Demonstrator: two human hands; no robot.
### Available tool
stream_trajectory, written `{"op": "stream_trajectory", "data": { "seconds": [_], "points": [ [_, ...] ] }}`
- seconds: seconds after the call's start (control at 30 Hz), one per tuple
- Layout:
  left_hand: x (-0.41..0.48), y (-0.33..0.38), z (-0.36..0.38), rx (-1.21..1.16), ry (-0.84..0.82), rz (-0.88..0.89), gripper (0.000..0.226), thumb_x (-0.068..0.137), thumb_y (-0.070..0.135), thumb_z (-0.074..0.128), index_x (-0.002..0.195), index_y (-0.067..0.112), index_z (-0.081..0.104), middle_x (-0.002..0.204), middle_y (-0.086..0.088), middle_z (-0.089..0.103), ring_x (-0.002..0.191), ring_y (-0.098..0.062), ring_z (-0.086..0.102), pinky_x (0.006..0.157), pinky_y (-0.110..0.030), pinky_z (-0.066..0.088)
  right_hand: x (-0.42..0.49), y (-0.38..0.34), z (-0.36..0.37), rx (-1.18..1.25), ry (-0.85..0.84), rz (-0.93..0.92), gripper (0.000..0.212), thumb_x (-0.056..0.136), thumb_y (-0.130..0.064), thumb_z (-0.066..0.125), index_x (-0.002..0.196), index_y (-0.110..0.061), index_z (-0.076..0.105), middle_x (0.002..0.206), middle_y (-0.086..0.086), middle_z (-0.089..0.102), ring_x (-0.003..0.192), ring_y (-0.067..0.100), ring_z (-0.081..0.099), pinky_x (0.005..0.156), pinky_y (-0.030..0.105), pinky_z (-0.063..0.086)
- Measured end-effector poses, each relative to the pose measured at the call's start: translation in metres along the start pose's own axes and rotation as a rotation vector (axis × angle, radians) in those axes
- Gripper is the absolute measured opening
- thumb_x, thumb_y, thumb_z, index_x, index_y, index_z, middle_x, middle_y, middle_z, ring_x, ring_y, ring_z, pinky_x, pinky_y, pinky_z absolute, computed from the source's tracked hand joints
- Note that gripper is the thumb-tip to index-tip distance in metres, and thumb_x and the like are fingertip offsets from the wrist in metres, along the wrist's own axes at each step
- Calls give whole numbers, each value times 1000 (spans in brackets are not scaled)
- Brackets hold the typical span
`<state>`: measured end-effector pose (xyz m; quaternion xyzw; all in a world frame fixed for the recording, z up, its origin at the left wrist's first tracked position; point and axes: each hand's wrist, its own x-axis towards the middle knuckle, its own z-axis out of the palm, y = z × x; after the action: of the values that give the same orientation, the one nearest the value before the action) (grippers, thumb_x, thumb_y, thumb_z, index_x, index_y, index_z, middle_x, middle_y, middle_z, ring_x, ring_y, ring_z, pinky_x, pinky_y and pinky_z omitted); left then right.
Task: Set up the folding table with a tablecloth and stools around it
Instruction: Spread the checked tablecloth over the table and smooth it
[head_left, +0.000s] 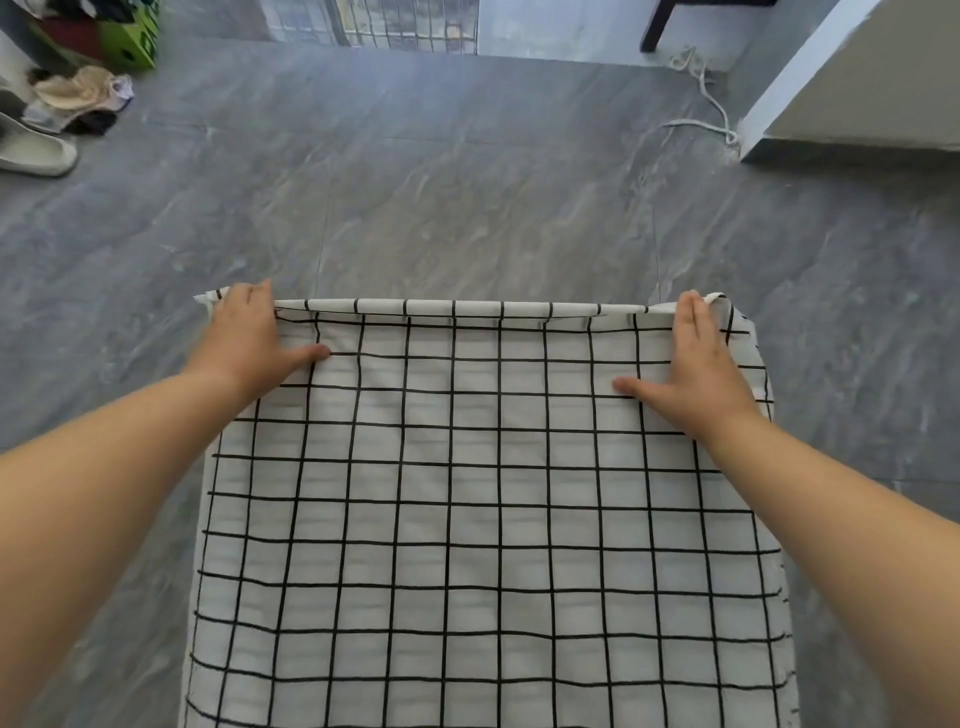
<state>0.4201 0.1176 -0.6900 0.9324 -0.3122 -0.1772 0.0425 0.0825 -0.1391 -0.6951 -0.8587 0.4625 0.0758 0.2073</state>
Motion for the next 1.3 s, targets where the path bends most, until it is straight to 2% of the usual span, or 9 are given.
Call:
{"op": "stream_trajectory", "data": {
  "seconds": [0.27,0.53,0.77,0.9,0.97,1.03,1.1,1.2,1.3],
  "points": [
    [15,-23,-13,67,-15,-5,104,71,44,78,145,0,22,143,-26,32,135,-40,27,109,-51,28,9,-18,7,-5,-45,-89,118,75,-53,72,152,-6,-4,162,6,-6,149,17,-7,120,30,3],
    [25,-24,-3,12,-27,-55,108,73,51,72,148,1,14,148,-23,25,139,-36,20,112,-48,23,28,-28,9,-37,-37,-37,122,72,-61,69,152,-5,-5,162,7,-8,148,22,-11,121,34,0],
    [15,-11,8,-64,-80,-58,104,82,51,62,150,2,0,158,-14,1,144,-30,11,115,-45,19,28,-25,12,-93,-24,-32,121,73,-63,66,152,-7,-5,162,7,-9,149,22,-9,121,42,3],
    [-1,14,5,62,20,-107,96,87,53,54,150,9,-3,159,-12,-8,141,-40,19,108,-56,27,15,-29,14,-82,98,-67,110,79,-59,63,153,-10,-2,161,11,-9,149,25,-4,120,45,10],
    [-18,38,11,118,71,-20,89,91,52,46,150,7,-3,159,-14,-7,145,-36,6,112,-56,14,-1,-33,20,-73,186,-90,97,85,-55,57,153,-9,6,161,14,-2,149,28,1,120,46,12],
    [-43,61,31,175,120,268,78,93,52,37,151,9,7,159,-14,3,146,-31,2,114,-54,7,-20,-35,32,-93,229,-104,84,89,-54,51,152,-12,15,160,16,4,148,30,2,119,48,11],
    [-61,78,51,257,81,491,70,93,54,25,151,15,15,159,-9,8,147,-26,2,116,-51,5,-33,-34,44,-148,162,-90,76,91,-54,46,152,-17,18,161,14,5,148,31,-3,118,50,5],
    [-54,84,66,242,-15,450,65,96,51,26,150,18,18,159,-8,11,146,-25,4,117,-45,3,-30,-23,48,-185,48,-36,71,94,-55,38,153,-23,15,161,11,3,148,29,-8,119,51,-1],
    [-38,84,68,200,35,389,63,95,49,33,147,15,26,152,-11,26,140,-29,20,114,-45,13,-11,-11,38,-152,53,-26,67,94,-54,38,151,-25,20,161,9,6,148,27,-6,118,54,1]
  ]
}}
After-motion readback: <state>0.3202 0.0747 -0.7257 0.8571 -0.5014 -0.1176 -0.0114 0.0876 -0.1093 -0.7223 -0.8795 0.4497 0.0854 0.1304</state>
